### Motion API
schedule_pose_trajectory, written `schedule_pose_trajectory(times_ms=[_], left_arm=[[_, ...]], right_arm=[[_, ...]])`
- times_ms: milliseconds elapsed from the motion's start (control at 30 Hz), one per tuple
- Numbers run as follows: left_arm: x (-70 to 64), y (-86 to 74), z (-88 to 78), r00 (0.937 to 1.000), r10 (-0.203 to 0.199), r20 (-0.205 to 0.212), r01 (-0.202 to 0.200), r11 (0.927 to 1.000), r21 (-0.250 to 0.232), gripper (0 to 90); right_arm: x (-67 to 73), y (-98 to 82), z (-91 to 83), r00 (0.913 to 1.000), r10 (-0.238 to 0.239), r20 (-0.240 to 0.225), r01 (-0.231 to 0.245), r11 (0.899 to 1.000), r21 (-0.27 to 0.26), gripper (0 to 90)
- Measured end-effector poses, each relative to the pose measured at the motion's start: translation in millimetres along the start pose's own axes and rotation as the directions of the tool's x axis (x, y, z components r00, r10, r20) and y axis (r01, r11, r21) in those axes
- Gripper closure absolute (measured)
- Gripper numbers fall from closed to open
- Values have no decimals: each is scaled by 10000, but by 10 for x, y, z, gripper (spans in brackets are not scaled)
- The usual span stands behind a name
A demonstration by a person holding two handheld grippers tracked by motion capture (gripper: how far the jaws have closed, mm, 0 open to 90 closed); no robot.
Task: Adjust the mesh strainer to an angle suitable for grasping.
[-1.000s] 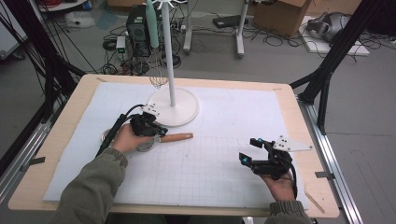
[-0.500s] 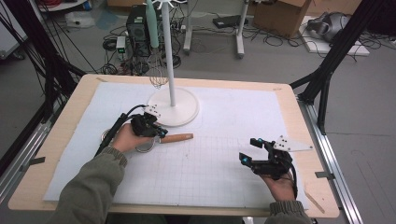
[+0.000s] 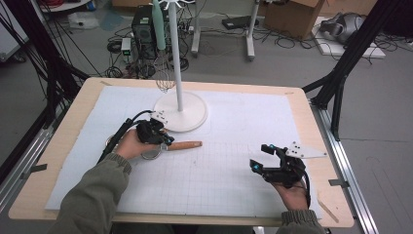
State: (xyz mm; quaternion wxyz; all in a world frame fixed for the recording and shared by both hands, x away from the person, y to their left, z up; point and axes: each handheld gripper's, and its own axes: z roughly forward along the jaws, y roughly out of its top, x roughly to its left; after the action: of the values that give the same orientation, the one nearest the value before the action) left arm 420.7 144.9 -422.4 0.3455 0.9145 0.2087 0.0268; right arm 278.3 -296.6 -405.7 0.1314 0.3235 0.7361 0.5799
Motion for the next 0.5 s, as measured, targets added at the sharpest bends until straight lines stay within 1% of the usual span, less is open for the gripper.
schedule_pose_trajectory(times_ms=[33,67,167,200,300,367,500], left_arm=[[-6,5,0,10000,19,7,-19,10000,39,897],[-7,14,-5,9999,170,24,-171,9997,161,897],[-22,15,4,9998,133,124,-134,9998,118,897],[-20,15,2,9997,197,153,-199,9997,164,897],[-29,13,7,9997,118,219,-121,9998,127,897],[-35,14,6,9994,135,310,-141,9997,190,897],[-53,17,1,9991,215,358,-224,9994,275,897]], right_arm=[[0,0,2,10000,-30,5,30,10000,-15,197],[1,0,2,10000,-34,2,34,10000,-6,197],[3,-1,-1,10000,6,9,-6,10000,1,197],[4,0,-3,10000,35,4,-35,10000,4,197],[8,-1,-8,10000,53,-4,-53,10000,10,196],[2,-1,-9,10000,-13,15,13,10000,-42,197],[3,0,-12,10000,-22,14,22,10000,-52,197]])
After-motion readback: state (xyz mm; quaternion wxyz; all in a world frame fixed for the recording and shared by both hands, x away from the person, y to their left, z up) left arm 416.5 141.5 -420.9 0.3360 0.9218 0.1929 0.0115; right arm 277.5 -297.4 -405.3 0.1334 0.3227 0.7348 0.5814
